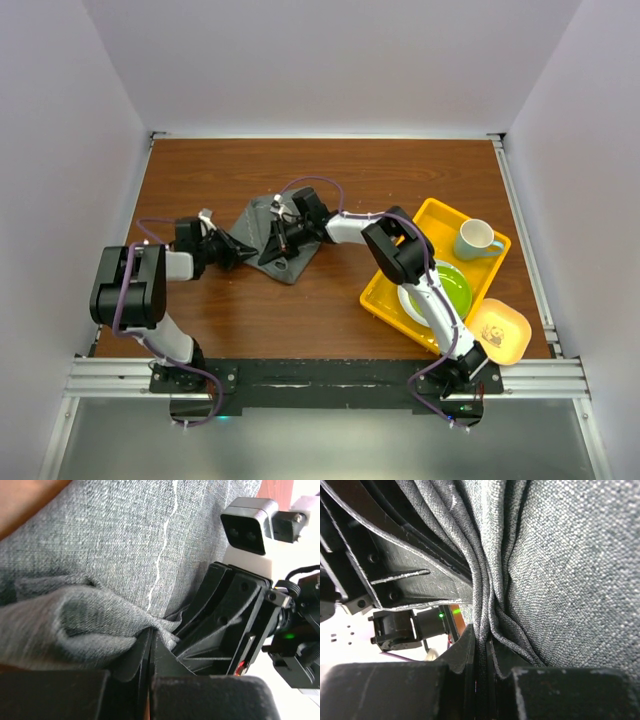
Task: Fold the napkin, place the utensils inside, and roll it up
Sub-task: Roll the napkin with the utensil
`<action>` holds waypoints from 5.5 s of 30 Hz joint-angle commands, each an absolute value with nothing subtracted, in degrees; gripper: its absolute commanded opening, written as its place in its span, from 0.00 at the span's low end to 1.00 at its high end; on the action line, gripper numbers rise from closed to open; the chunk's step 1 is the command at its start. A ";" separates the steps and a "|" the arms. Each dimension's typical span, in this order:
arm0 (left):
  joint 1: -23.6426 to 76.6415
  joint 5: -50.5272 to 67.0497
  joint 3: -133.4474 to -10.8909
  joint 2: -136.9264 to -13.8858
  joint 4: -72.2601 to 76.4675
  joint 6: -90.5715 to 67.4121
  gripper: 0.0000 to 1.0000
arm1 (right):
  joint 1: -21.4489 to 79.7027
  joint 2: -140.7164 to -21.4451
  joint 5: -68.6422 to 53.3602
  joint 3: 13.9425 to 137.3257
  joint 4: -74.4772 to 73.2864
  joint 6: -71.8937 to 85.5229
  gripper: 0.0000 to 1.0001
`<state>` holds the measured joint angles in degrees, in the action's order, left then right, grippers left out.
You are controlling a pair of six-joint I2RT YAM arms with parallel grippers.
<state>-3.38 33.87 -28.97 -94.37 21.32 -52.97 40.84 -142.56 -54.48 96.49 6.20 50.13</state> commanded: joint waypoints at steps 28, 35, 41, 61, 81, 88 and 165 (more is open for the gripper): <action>-1.67 21.36 -40.17 -101.25 -5.36 -43.51 0.00 | 48.95 -128.93 -17.24 106.87 -35.95 5.27 0.79; -1.67 22.15 -40.78 -101.60 -5.80 -42.45 0.00 | 49.22 -127.18 -13.19 104.77 -34.89 7.73 0.55; -1.67 21.80 -42.98 -101.51 -7.64 -40.70 0.00 | 48.52 -125.94 -15.90 102.30 -32.34 10.46 0.58; -1.58 22.32 -43.07 -103.45 -7.82 -40.08 0.00 | 45.00 -128.84 -28.92 101.41 -26.37 18.72 0.56; -1.49 26.79 -49.83 -97.57 -7.39 -36.91 0.27 | 41.13 -128.50 -27.77 85.79 -18.72 26.19 0.00; -1.23 30.67 -49.22 -91.42 -4.22 -38.76 0.37 | 40.61 -130.52 -28.30 84.99 -18.89 26.72 0.00; -0.79 24.70 -49.31 -108.90 -11.07 -41.84 0.00 | 57.04 -129.20 6.68 89.38 -9.05 -0.45 0.41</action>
